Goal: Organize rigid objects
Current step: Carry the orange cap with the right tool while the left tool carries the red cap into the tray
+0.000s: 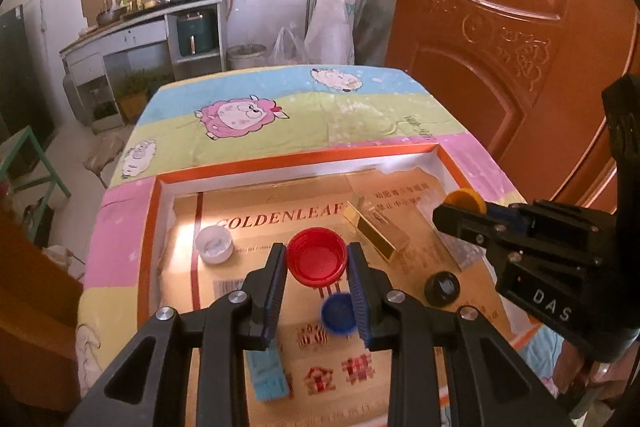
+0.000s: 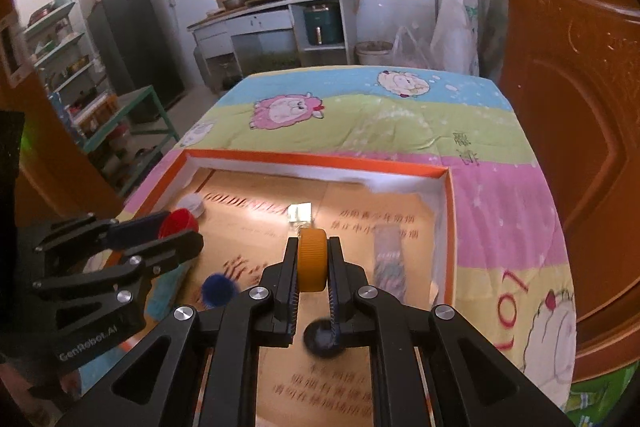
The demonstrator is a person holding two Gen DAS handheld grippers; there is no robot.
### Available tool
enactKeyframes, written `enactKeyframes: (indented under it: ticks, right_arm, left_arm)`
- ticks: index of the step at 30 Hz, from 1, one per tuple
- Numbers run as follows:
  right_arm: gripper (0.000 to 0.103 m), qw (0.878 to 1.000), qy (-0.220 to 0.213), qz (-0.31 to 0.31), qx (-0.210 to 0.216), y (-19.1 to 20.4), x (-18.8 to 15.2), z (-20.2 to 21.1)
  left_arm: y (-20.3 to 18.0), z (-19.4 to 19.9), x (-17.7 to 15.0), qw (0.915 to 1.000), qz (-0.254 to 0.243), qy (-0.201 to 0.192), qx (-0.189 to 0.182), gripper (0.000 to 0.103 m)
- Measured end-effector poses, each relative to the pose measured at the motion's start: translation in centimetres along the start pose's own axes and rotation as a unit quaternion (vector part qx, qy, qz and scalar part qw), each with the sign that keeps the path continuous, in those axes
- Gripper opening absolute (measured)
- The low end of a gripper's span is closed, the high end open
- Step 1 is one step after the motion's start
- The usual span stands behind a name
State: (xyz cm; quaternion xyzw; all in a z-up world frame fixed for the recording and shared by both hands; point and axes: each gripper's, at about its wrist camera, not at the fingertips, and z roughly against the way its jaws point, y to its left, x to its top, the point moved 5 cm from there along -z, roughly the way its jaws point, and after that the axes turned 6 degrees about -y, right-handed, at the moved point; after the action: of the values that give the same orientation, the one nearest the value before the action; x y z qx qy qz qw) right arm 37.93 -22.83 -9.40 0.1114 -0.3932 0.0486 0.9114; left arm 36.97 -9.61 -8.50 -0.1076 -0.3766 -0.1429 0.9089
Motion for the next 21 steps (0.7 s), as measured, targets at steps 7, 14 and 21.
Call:
enactKeyframes:
  ticks: [7,14,21]
  right_arm:
    - [0.012,1.0,0.025,0.003,-0.016,-1.2,1.4,-2.6]
    - [0.012,0.998,0.05,0.002,-0.023,-1.5,1.8,-4.9]
    - [0.012,0.998,0.059,0.003,-0.025,-1.6,2.0,-6.0]
  left_arm:
    - [0.9,-2.5,1.0,0.9994,0.027,0.023,0.005,0.031]
    - [1.6,-4.6,1.3,0.9983,0.036,0.044,0.017,0.031]
    - [1.9,-5.8,1.0,0.9973,0.037,0.058,0.024,0.031]
